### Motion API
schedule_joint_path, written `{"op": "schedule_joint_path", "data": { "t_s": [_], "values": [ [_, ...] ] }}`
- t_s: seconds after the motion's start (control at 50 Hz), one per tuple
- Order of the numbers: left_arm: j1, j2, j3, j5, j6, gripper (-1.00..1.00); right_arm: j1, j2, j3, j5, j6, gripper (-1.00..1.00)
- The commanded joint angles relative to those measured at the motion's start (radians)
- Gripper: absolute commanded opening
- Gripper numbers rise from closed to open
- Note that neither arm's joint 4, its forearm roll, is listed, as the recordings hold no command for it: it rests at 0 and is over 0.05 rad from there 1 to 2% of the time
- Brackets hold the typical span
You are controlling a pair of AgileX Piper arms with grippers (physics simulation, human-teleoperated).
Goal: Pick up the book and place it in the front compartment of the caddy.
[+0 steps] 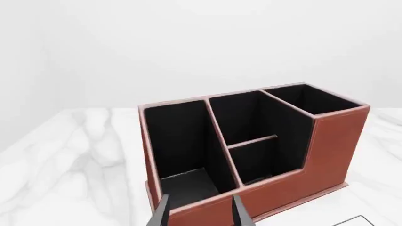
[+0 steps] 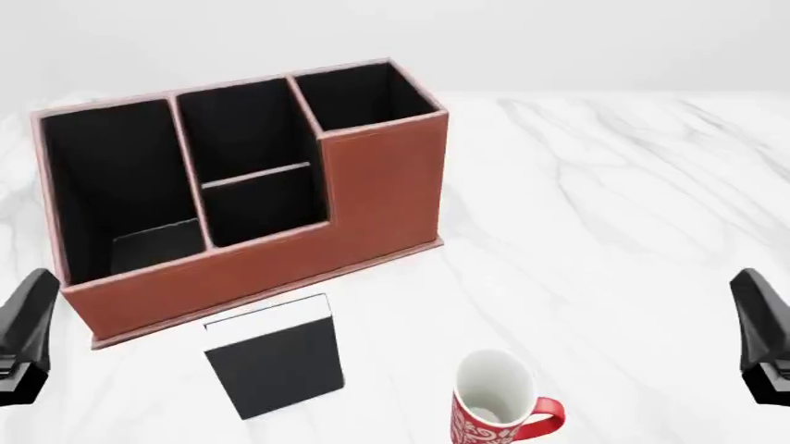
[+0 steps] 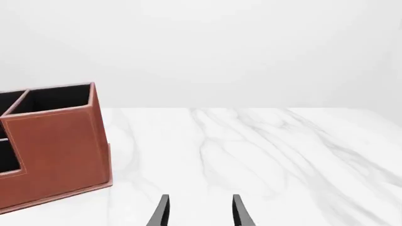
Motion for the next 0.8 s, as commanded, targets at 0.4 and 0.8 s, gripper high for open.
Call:
{"op": "schedule_joint_path", "data": {
  "t_s": [0.4, 0.8],
  "values": [
    [0.001, 0.038, -0.003, -0.033, -0.002, 1.00, 0.000, 0.007, -0.002, -0.005, -0.002, 1.00],
    [-0.074, 0.315, -0.324, 0.188, 0.091, 1.00, 0.000, 0.007, -0.002, -0.005, -0.001, 1.00]
  ]
}}
